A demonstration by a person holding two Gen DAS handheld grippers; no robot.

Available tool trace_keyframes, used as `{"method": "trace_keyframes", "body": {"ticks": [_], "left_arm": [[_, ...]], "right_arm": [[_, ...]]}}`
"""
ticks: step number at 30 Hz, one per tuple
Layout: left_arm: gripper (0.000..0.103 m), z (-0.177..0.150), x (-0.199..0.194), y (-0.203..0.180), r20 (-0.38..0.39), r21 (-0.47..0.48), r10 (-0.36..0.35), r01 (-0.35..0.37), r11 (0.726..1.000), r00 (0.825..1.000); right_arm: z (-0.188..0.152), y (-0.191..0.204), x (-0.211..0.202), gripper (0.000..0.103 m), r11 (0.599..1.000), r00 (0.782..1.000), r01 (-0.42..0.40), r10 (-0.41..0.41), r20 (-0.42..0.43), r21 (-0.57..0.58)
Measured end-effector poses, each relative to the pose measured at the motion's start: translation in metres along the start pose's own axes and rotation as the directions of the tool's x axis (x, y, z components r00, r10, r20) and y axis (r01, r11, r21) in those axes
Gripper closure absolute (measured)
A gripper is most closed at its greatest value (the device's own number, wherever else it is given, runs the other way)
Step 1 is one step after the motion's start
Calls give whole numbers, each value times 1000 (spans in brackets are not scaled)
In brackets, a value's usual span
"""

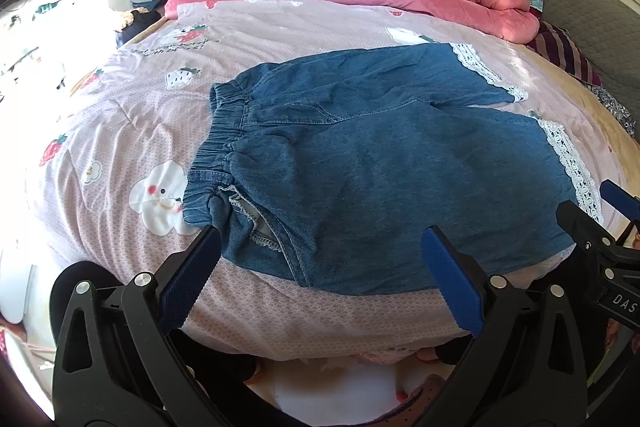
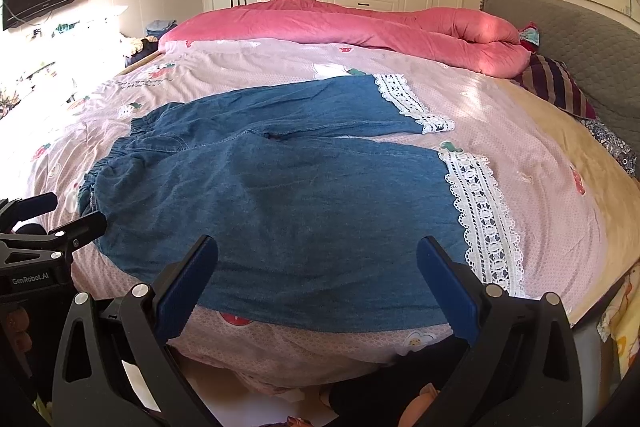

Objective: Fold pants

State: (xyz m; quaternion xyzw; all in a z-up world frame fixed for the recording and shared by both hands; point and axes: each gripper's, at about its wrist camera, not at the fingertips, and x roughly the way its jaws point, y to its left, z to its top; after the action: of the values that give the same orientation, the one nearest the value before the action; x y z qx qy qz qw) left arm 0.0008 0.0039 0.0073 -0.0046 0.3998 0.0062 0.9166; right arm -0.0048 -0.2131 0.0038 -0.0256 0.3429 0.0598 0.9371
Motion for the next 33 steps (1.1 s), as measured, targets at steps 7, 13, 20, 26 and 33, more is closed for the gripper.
{"method": "trace_keyframes", "body": {"ticks": [7, 13, 20, 26, 33], "left_arm": [[9, 0, 6, 1, -10, -4, 1, -1, 1000, 1000], [9, 5, 17, 9, -26, -14, -21, 20, 1000, 999], [9, 30, 40, 41, -33, -46, -26, 24, 999, 999], [9, 75, 70, 89, -18, -107, -29, 27, 994, 999], [9, 117, 127, 126, -89, -89, -39, 31, 996, 995]], "right_arm": [[1, 1, 8, 4, 1000, 1000, -9, 9, -11, -4], [11, 2, 27, 4, 999, 998, -48, 47, -31, -5], [36, 3, 58, 4, 989, 987, -144, 145, -63, 16], [68, 15, 88, 4, 979, 977, -200, 197, -79, -28], [110, 33, 123, 4, 959, 959, -273, 265, -102, -72]]}}
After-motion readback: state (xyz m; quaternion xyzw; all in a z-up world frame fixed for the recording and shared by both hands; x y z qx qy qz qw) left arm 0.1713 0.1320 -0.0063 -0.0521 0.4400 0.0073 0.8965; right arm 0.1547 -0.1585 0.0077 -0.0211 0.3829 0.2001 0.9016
